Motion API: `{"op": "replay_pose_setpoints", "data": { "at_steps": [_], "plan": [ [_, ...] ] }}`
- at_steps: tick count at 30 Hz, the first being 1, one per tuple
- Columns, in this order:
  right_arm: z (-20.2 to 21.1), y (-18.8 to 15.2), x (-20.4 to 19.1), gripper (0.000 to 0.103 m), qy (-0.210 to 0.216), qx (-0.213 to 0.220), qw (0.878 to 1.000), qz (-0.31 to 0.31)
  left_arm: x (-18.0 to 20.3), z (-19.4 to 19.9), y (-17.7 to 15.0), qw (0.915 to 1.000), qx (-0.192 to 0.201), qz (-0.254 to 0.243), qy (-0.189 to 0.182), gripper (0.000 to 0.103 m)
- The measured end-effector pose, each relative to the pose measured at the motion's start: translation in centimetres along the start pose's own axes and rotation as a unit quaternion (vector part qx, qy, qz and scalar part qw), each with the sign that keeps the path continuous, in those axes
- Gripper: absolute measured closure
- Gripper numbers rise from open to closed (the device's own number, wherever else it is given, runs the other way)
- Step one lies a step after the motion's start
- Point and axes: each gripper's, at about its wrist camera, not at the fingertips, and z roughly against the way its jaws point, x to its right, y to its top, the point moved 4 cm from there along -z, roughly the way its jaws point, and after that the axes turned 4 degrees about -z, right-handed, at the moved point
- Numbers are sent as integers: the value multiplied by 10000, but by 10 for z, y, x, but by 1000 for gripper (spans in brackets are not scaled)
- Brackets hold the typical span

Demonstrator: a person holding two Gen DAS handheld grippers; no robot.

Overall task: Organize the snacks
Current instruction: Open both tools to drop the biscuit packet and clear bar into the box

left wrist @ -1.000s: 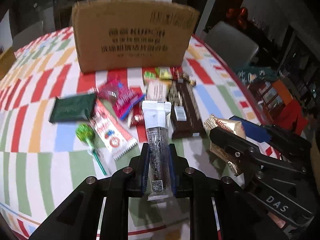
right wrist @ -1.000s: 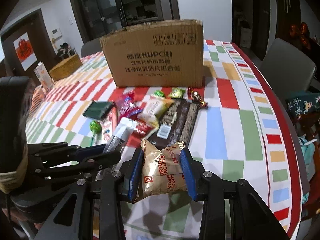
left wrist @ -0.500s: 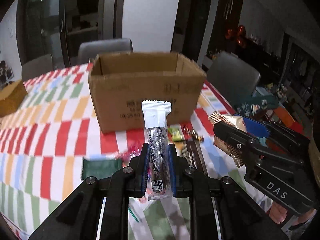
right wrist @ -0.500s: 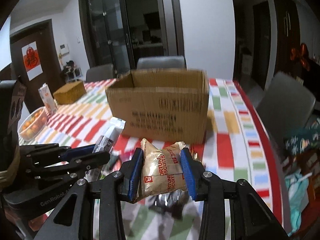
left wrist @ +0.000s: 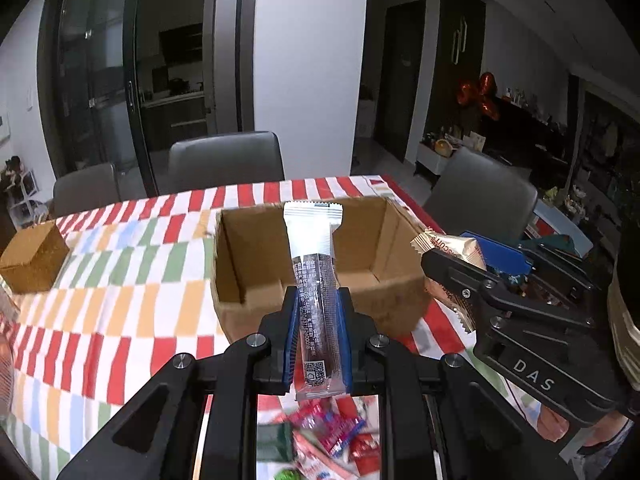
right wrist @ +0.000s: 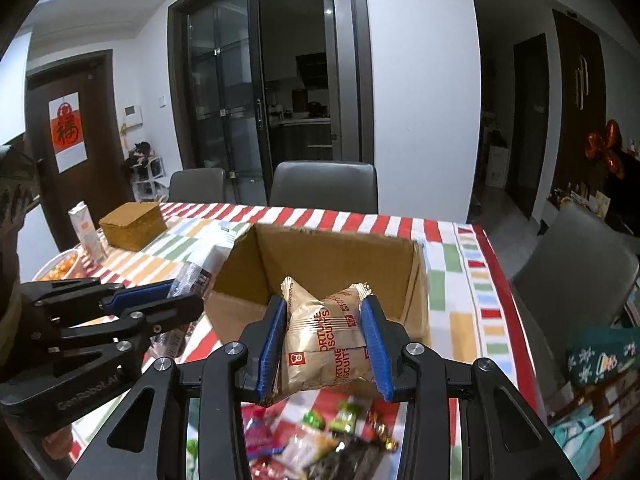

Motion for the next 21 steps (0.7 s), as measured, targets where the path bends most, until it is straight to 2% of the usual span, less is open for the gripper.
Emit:
{"op": "replay_pose_setpoints", "data": {
  "at_steps": [8, 13, 15, 16, 17, 19, 21],
  "plan": [
    [-45, 31, 6, 63, -102, -187, 9997, 109, -20, -39, 31, 9998, -200, 39, -4, 85],
    [-68, 35, 13, 63, -172, -366, 9991, 94, -24, -61, 40, 9993, -378, 44, 45, 84],
    [-76, 36, 15, 62, -222, -401, 9989, 73, -24, -66, 43, 9991, -396, 71, 143, 76],
    [-80, 37, 18, 58, -235, -418, 9988, 40, -25, -65, 44, 9990, -372, 43, 225, 65],
    [-82, 36, 20, 49, -305, -463, 9985, -8, -25, -63, 44, 9988, -333, 16, 353, 56],
    [-83, 36, 25, 48, -508, -475, 9975, -133, -26, -58, 41, 9984, -280, -24, 501, 54],
    [-78, 33, 26, 47, -538, -452, 9974, -137, -26, -50, 34, 9977, -335, -17, 589, 52]
  ]
}}
